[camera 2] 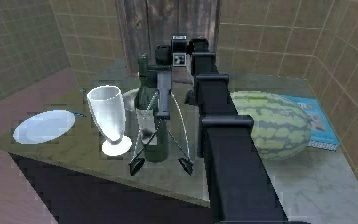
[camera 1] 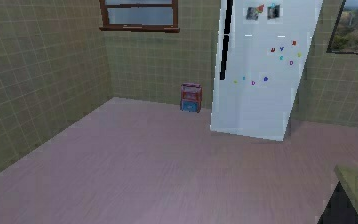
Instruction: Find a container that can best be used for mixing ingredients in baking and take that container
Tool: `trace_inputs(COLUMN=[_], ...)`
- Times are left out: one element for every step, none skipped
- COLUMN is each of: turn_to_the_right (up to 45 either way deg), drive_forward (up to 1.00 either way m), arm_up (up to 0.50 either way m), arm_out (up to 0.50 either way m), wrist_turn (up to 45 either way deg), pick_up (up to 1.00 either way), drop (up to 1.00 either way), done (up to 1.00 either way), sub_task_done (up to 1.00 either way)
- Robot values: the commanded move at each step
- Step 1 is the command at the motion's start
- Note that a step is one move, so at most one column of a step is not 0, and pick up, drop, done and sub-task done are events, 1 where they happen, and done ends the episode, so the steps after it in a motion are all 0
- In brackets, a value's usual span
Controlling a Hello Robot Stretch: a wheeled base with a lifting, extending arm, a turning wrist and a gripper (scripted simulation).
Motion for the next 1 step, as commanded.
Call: trace_inputs(turn_to_the_right=[0.0], drive_forward=[0.0], arm_up=[0.0], arm_out=[0.0], wrist_turn=[45.0], pick_up=[0.0], drop=[0.0], done=[0.0], sub_task_done=[0.0])
